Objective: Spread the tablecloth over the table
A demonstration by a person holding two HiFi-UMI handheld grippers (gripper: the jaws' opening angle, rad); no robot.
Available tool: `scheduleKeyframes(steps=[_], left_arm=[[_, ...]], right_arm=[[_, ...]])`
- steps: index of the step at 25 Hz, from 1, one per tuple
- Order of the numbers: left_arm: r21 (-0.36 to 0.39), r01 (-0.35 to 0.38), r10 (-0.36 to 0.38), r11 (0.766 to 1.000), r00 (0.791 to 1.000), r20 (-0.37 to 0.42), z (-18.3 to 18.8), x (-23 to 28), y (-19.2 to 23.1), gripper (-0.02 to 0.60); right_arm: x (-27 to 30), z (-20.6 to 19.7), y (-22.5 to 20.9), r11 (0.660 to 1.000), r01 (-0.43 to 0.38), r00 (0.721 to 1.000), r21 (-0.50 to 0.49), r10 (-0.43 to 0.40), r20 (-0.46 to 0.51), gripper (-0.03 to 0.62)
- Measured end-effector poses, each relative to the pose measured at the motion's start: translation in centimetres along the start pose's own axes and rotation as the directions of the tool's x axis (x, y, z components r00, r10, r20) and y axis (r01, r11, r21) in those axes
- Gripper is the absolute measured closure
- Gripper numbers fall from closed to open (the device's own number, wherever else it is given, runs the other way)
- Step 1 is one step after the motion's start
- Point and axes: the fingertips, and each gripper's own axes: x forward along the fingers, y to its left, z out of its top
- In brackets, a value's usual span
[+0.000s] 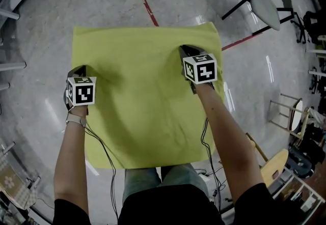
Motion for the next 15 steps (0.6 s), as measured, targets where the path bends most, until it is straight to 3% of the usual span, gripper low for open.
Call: scheduleKeyframes(steps=[2, 8, 15], left_arm=[[-0.015, -0.003, 0.003, 1.000, 1.000, 0.025, 0.2, -0.4, -0.1, 0.568], [0.025, 0.010, -0.012, 1.000, 0.998, 0.054, 0.6, -1.7, -2.4, 0.568], [0.076, 0.050, -0.052, 0.996, 0.998, 0.025, -3.1, -4.3, -6.0, 0.568]], right_arm=[[-0.8, 0.0, -0.1, 1.000, 0.002, 1.000, 0.012, -0.002, 0.027, 0.533], [-3.9, -2.3, -2.9, 0.997, 0.073, 0.997, 0.005, -0.073, 0.033, 0.530], [-10.4, -8.2, -5.5, 0.989, 0.143, 0.989, 0.029, -0.144, 0.033, 0.530]])
